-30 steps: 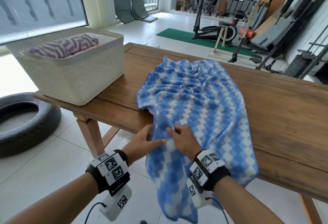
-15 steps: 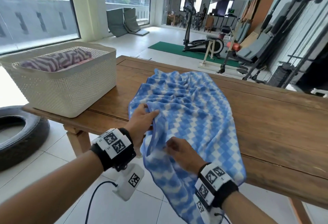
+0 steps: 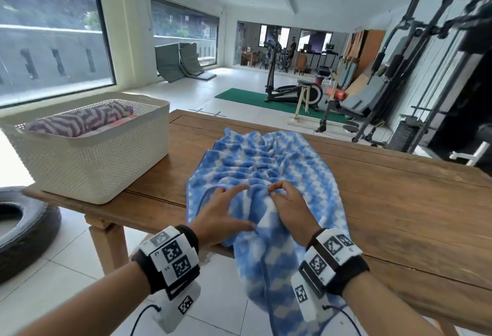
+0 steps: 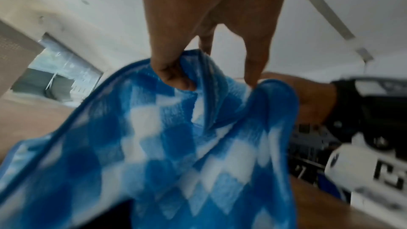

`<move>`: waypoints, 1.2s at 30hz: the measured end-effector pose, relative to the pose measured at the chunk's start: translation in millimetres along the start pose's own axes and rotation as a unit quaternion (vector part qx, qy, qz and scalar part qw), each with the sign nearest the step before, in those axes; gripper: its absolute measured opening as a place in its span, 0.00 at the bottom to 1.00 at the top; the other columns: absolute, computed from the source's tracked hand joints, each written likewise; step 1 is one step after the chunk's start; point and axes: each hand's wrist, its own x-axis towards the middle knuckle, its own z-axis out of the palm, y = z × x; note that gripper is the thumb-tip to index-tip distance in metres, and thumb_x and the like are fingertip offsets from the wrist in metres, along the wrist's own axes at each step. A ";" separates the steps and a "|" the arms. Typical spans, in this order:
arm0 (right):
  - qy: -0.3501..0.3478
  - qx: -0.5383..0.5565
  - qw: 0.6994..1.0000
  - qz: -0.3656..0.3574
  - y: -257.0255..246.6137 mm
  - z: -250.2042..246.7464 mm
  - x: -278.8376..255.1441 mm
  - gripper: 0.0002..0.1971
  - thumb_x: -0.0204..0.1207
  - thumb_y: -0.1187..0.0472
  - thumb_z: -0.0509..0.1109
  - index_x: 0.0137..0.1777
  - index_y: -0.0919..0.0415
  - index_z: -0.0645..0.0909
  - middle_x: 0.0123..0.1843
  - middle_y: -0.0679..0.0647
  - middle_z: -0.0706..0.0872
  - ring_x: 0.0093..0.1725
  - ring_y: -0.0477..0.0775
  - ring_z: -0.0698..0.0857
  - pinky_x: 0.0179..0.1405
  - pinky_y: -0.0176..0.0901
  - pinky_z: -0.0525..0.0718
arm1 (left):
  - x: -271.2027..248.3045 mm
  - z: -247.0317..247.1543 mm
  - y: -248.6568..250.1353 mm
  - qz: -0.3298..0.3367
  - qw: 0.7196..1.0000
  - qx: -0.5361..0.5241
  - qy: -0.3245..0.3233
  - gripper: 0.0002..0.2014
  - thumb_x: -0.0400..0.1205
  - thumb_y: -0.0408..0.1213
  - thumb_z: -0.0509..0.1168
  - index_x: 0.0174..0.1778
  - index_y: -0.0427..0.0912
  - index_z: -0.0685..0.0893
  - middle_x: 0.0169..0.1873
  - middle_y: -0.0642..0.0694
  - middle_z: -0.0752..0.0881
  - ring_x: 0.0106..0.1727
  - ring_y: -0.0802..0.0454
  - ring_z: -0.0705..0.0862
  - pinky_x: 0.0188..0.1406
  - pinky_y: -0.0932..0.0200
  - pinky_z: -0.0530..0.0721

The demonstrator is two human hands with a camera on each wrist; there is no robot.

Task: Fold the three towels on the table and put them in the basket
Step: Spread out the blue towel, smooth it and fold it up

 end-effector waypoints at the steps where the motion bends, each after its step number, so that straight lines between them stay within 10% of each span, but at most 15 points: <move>1: -0.005 -0.009 1.000 -0.007 -3.8 1.0 0.5 0.08 0.84 0.66 0.58 0.47 0.57 0.78 0.39 0.62 0.78 0.32 0.56 0.74 0.32 0.44 0.74 | 0.3 2.9 -0.5 0.002 0.998 0.067 -0.020 0.37 0.69 0.43 0.78 0.73 0.54 0.69 0.61 0.50 0.69 0.61 0.54 0.72 0.58 0.66 0.70; 4: -0.051 -0.085 0.995 -0.029 -11.4 -2.1 -2.0 0.07 0.80 0.53 0.68 0.52 0.56 0.78 0.42 0.53 0.79 0.32 0.46 0.75 0.33 0.33 0.74 | 6.3 1.9 -9.1 0.027 0.978 0.205 -0.030 0.16 0.75 0.42 0.73 0.55 0.41 0.81 0.51 0.46 0.73 0.55 0.45 0.77 0.51 0.58 0.74; 7: -0.132 -0.344 0.927 -0.068 -7.3 -15.3 -10.6 0.38 0.62 0.33 0.76 0.68 0.49 0.70 0.63 0.45 0.77 0.58 0.46 0.80 0.57 0.44 0.79 | 15.6 -13.7 -11.9 0.056 0.984 0.163 0.047 0.12 0.81 0.41 0.66 0.39 0.34 0.85 0.45 0.44 0.78 0.48 0.50 0.77 0.45 0.61 0.71; 11: -0.089 -0.509 0.839 -0.169 -2.9 -20.1 -20.3 0.37 0.70 0.51 0.73 0.77 0.48 0.60 0.68 0.51 0.66 0.50 0.59 0.84 0.43 0.47 0.80 | 26.2 -39.7 8.7 0.062 0.996 0.019 0.063 0.16 0.81 0.40 0.64 0.33 0.30 0.81 0.35 0.43 0.79 0.34 0.57 0.76 0.39 0.58 0.74; 16: 0.020 -0.395 0.888 -0.234 -0.9 -29.3 -14.6 0.22 0.73 0.68 0.68 0.67 0.55 0.74 0.58 0.49 0.75 0.40 0.52 0.81 0.35 0.40 0.75 | 41.9 -54.2 23.4 0.065 0.996 -0.026 0.063 0.07 0.80 0.34 0.66 0.36 0.40 0.78 0.27 0.44 0.80 0.25 0.55 0.75 0.28 0.59 0.73; 22: 0.015 -0.155 0.987 -0.039 -15.9 -47.7 3.6 0.09 0.83 0.67 0.62 0.42 0.65 0.80 0.34 0.56 0.78 0.33 0.48 0.75 0.32 0.37 0.71 | 41.7 -69.8 35.0 0.098 0.990 0.088 -0.046 0.08 0.82 0.46 0.65 0.45 0.47 0.87 0.34 0.49 0.84 0.26 0.62 0.76 0.26 0.73 0.71; 25: -0.002 -0.143 0.990 -0.007 -36.6 -43.4 4.8 0.20 0.84 0.56 0.63 0.32 0.67 0.72 0.25 0.52 0.71 0.23 0.43 0.70 0.23 0.36 0.67 | 35.6 -76.3 40.9 0.115 0.964 0.204 -0.125 0.18 0.72 0.60 0.72 0.49 0.51 0.85 0.37 0.59 0.82 0.35 0.69 0.79 0.29 0.74 0.74; 28: -0.014 -0.172 0.985 0.002 -48.3 -42.0 10.3 0.24 0.82 0.52 0.65 0.25 0.55 0.64 0.20 0.46 0.64 0.16 0.40 0.62 0.17 0.32 0.59 | 44.8 -80.6 36.7 0.174 0.919 0.330 -0.126 0.13 0.73 0.52 0.73 0.45 0.47 0.84 0.38 0.52 0.84 0.37 0.56 0.80 0.33 0.64 0.74; 36: 0.060 -0.448 0.891 -0.032 -31.1 -54.1 22.8 0.04 0.73 0.64 0.66 0.41 0.54 0.76 0.43 0.56 0.83 0.45 0.59 0.80 0.41 0.48 0.75 | 81.5 -106.8 33.9 0.159 0.979 0.036 -0.120 0.13 0.83 0.39 0.65 0.41 0.30 0.84 0.34 0.36 0.85 0.33 0.52 0.80 0.35 0.58 0.76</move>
